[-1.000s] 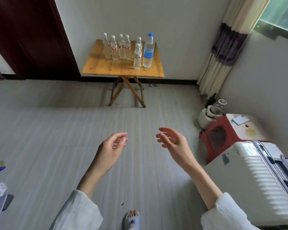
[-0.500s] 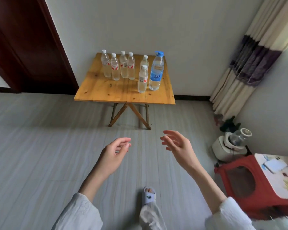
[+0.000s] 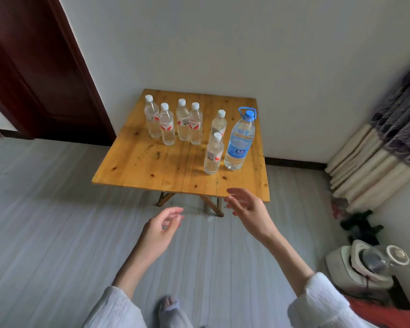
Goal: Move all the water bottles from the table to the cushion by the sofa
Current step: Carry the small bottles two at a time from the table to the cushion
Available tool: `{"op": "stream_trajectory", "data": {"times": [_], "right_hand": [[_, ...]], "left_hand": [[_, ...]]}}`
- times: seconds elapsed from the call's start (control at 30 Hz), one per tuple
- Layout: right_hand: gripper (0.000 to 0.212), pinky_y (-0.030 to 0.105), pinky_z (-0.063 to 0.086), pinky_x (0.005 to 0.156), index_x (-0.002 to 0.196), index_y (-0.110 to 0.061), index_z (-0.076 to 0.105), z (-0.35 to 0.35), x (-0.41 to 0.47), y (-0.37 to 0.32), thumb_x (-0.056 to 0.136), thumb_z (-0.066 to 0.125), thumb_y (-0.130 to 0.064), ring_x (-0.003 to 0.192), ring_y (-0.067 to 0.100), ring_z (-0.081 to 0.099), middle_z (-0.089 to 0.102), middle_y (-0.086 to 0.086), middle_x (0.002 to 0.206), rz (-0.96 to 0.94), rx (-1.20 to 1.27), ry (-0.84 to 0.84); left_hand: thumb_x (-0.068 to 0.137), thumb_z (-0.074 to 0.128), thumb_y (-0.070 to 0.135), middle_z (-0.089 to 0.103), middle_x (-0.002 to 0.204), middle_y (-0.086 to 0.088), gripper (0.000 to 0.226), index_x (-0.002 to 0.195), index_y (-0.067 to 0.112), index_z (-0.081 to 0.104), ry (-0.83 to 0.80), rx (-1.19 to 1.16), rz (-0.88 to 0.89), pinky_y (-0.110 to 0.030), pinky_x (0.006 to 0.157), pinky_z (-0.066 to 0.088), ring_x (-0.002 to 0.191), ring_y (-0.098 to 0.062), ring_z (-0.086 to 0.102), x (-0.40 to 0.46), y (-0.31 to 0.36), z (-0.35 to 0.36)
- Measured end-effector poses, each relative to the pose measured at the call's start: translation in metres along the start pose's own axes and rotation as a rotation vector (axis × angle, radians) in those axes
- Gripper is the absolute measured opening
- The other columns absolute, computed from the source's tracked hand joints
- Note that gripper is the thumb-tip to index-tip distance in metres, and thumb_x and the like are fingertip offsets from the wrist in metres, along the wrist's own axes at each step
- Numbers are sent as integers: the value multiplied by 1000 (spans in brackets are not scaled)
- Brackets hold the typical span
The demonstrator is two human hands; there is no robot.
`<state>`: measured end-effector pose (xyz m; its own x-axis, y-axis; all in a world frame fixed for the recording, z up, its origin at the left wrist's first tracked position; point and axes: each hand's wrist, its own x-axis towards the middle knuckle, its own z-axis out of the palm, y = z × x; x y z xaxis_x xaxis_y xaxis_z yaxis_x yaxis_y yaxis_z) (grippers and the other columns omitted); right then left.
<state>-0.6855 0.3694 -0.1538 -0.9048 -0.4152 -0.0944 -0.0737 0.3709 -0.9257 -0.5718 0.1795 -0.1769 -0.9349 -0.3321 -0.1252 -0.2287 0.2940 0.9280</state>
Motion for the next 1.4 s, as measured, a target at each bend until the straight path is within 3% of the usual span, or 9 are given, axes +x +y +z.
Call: {"op": "stream_trajectory", "data": {"times": [0.13,0.23,0.4,0.5,0.63,0.77,1.0,1.17,1.4], "right_hand": [[26,25,54,77,111,-20,57,0,71,2,87,55,-31,98,16,63,67,5,107,39,-18,15],[28,30,54,79,111,-18,57,3,131,4,86,57,-30,95,17,64,68,5,105,48,-67,61],[35,25,46,79,115,-11,56,21,224,7,84,62,-27,95,15,60,65,7,107,125,-197,226],[44,30,43,84,120,-9,52,35,263,12,81,65,-24,105,23,55,57,12,117,196,-261,307],[57,33,42,89,126,-8,45,39,290,26,77,70,-22,113,28,50,50,13,126,233,-317,340],[58,43,49,89,126,-10,46,41,304,50,75,71,-23,108,28,54,52,10,124,257,-317,312],[45,36,47,88,119,-16,55,40,315,70,78,67,-31,106,24,54,58,5,116,192,-349,293],[43,29,41,91,123,-21,50,36,318,72,84,59,-35,111,18,47,53,1,121,141,-345,224],[43,21,38,92,120,-22,52,36,321,76,81,62,-39,114,9,46,54,-4,124,133,-273,195]], "left_hand": [[91,49,18,67,98,10,23,92,41,55,-36,0,-4,-27,86,47,93,-11,63,72,-3,-8],[91,49,19,66,97,11,22,93,39,55,-83,-16,-2,-25,85,46,95,-12,62,138,-7,-18],[91,48,21,65,101,9,21,94,40,55,-211,27,14,-27,84,46,97,-13,60,250,-19,-36],[91,47,25,63,108,4,17,104,32,55,-283,47,12,-19,83,44,102,-12,58,305,-21,-44],[92,47,26,52,125,4,35,126,22,46,-409,122,-2,-9,79,39,114,-10,50,360,-20,-36],[90,48,32,33,143,5,51,137,31,29,-604,245,-1,-32,104,38,128,-11,36,410,-22,-14],[85,59,18,37,143,-5,58,137,21,32,-401,228,183,-41,109,34,131,-18,35,496,1,36],[81,65,19,47,135,-4,54,130,18,41,-451,210,193,-23,96,33,124,-18,42,539,16,71],[78,67,19,57,121,0,39,115,19,51,-467,216,223,-23,88,34,111,-15,48,539,1,75]]}}
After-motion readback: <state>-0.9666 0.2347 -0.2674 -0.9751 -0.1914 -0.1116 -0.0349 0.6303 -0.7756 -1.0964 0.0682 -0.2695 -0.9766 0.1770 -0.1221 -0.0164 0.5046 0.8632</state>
